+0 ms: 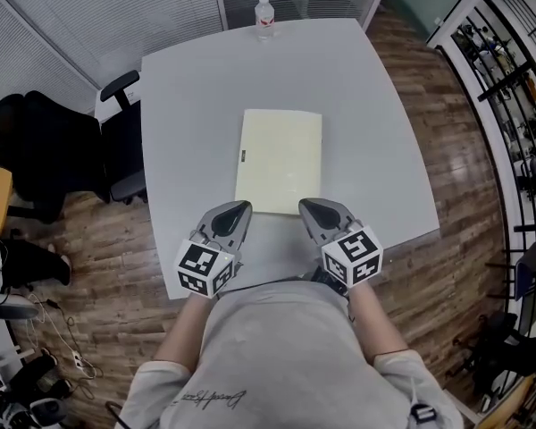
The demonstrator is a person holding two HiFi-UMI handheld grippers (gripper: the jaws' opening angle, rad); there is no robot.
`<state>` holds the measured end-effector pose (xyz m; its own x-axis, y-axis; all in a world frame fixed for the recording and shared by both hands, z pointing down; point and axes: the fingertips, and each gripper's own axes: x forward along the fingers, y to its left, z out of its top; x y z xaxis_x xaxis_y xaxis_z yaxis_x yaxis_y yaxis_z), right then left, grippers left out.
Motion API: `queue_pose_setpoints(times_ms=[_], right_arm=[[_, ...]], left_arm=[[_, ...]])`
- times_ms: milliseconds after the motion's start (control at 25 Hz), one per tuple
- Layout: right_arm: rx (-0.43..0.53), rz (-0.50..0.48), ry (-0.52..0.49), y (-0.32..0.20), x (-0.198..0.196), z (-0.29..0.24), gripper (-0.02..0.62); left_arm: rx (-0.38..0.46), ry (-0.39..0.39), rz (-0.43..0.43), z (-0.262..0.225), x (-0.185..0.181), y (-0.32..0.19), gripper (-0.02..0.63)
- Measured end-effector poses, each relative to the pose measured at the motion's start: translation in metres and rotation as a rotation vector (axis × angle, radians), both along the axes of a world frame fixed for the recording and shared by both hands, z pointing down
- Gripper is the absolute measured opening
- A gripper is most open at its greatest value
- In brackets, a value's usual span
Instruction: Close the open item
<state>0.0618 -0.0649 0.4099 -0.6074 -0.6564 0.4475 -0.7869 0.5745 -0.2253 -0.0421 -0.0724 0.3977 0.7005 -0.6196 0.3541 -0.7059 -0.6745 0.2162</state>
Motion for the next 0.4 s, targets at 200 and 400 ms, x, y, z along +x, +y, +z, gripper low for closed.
queue_pose_setpoints(times_ms=[200, 400], right_arm=[[0.005, -0.002, 0.001, 0.0023, -0.0025, -0.0017, 0.015], [0.01, -0.004, 0.0, 0.0058, -0.0035, -0.0043, 0.015]], left_arm=[[0.004, 0.0, 0.002, -0.0006, -0.001, 0.0019, 0.009], [0.008, 0.004, -0.002, -0.0028, -0.0018, 0.0051, 0.009]])
